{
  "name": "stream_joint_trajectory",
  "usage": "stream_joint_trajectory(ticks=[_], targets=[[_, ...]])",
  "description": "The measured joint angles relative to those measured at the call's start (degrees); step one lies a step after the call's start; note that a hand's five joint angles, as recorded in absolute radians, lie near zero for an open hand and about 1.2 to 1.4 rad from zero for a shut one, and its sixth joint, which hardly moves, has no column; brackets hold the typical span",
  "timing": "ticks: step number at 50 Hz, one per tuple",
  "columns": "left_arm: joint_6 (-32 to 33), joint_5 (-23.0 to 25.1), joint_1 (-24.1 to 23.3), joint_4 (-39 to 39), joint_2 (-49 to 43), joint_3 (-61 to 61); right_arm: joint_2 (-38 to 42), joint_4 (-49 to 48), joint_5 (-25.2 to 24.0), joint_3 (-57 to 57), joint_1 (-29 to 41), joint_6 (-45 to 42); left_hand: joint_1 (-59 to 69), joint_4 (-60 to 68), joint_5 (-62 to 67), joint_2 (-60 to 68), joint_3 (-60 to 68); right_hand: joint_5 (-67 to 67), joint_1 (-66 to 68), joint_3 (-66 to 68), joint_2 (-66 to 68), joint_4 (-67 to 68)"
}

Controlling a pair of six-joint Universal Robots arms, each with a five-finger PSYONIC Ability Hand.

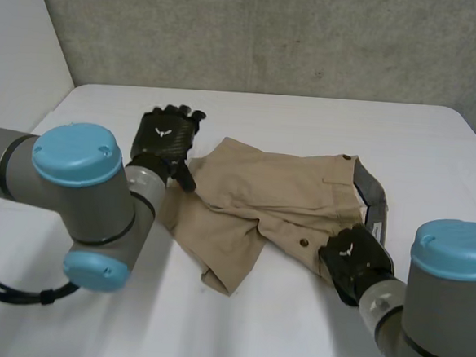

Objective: Fold the shorts.

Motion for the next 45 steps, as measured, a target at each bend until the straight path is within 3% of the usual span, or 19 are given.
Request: stream_joint_trajectory(ticks=[6,7,13,20,21,25,28,29,30,39,40,41,45], targets=[[6.6,0.2,1.9,0.4,-5.3,3.8,-4.3,9.9,-2.6,-1.2,-0.3,-1.9,-0.1,-0.1,-0.2,-0.1,-0.1,-7.8,-5.4,-10.3,-10.2,-9.9],[7.9,0.2,2.1,0.3,-6.6,4.5,-6.2,11.3,-3.4,-2.1,-0.4,-1.0,-0.1,-0.1,-0.2,-0.1,-0.1,-23.3,-17.6,-25.5,-25.5,-26.0],[10.4,0.7,2.3,-0.7,-9.5,5.8,-10.1,10.2,-4.6,-5.4,-0.7,5.2,0.1,0.1,0.1,0.1,0.1,-29.7,-22.1,-31.5,-30.5,-32.3],[10.3,3.9,2.3,-3.4,-10.1,6.0,-9.9,6.6,-5.1,-11.8,-1.7,14.8,15.6,13.7,13.3,13.7,13.7,-39.2,-30.2,-40.9,-41.0,-41.3],[10.2,4.8,2.3,-4.3,-10.1,6.0,-9.2,6.4,-5.2,-12.6,-1.7,15.5,26.3,23.5,22.8,23.0,22.9,-40.9,-31.6,-42.5,-42.6,-43.1],[10.2,6.3,2.2,-5.8,-10.4,6.2,-1.5,6.2,-5.4,-18.4,-1.6,17.5,42.6,39.9,39.0,40.1,39.4,-48.1,-37.4,-49.3,-48.0,-50.0],[10.2,6.6,2.2,-6.4,-10.5,6.3,2.0,6.3,-5.2,-20.6,-1.4,17.6,45.8,43.0,42.2,43.2,42.5,-48.2,-37.4,-49.3,-48.0,-50.0],[10.2,6.6,2.2,-6.6,-10.5,6.3,5.6,6.4,-5.1,-22.6,-1.2,17.4,54.0,54.0,52.7,53.6,53.4,-48.2,-37.4,-49.3,-48.0,-50.0],[10.3,6.5,2.2,-6.8,-10.5,6.3,7.1,6.3,-5.0,-23.4,-1.2,17.4,54.0,56.1,53.3,55.4,55.1,-48.2,-37.4,-49.3,-48.0,-50.0],[10.7,6.3,2.1,-7.1,-9.6,6.7,17.6,6.8,-3.8,-32.0,-1.3,16.2,54.0,56.3,53.3,55.6,55.4,-38.3,-28.1,-38.6,-39.4,-40.2],[11.0,6.3,2.1,-7.0,-9.2,7.2,18.9,7.1,-3.4,-34.2,-1.4,15.7,54.0,56.3,53.3,55.6,55.4,-14.0,-5.6,-14.1,-12.9,-14.7],[11.7,6.4,2.2,-6.9,-8.8,8.1,20.1,7.5,-3.0,-37.1,-1.5,14.8,54.0,56.3,53.3,55.6,55.4,-1.6,2.3,-1.4,-0.7,-1.9],[13.6,6.5,2.3,-6.1,-8.3,11.1,21.0,7.9,-2.7,-42.3,-1.7,13.2,54.0,56.5,53.3,55.7,55.5,0.0,2.5,0.0,0.2,-0.2]])
